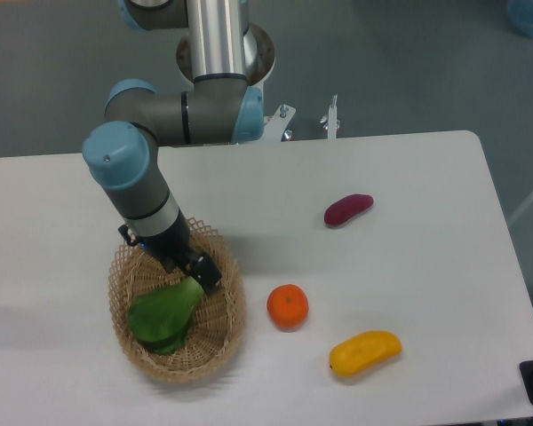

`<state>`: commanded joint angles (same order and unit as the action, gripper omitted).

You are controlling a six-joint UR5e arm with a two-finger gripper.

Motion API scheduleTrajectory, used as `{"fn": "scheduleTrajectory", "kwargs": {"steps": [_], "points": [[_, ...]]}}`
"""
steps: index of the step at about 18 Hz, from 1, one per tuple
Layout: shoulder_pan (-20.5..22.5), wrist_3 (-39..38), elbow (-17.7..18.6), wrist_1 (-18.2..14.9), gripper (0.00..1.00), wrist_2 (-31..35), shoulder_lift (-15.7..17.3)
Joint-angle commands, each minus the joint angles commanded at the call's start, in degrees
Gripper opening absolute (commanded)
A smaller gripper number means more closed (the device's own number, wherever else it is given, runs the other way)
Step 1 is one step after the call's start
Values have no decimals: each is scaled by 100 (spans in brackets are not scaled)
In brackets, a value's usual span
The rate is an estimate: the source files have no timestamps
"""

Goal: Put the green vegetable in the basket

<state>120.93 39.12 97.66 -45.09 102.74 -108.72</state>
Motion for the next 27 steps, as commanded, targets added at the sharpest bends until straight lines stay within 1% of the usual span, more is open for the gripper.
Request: {"fn": "scheduleTrajectory", "kwargs": {"steps": [2,3,4,5,8,9,11,13,14,15,19,21,23,27], "points": [[202,34,-106,-149,100,-35,79],[342,96,-124,-271,100,-52,245],[492,192,-168,-438,100,-61,342],[615,402,-273,-649,100,-61,378],[984,1192,-703,-1579,100,-61,387],[1125,1378,-861,-1835,100,-61,396],[1397,1729,-1142,-2213,100,-70,396],[1705,2255,-1371,-2495,100,-123,396],[1880,2545,-1433,-2575,100,-201,396],[2091,2818,-1442,-2593,100,-332,491],[2908,4021,-1381,-2672,100,-974,738],[3181,4585,-1355,-2681,100,-1054,808],[3288,4929,-1337,-2698,100,-1081,826],[3411,5018,-1328,-2690,100,-1213,826]]}}
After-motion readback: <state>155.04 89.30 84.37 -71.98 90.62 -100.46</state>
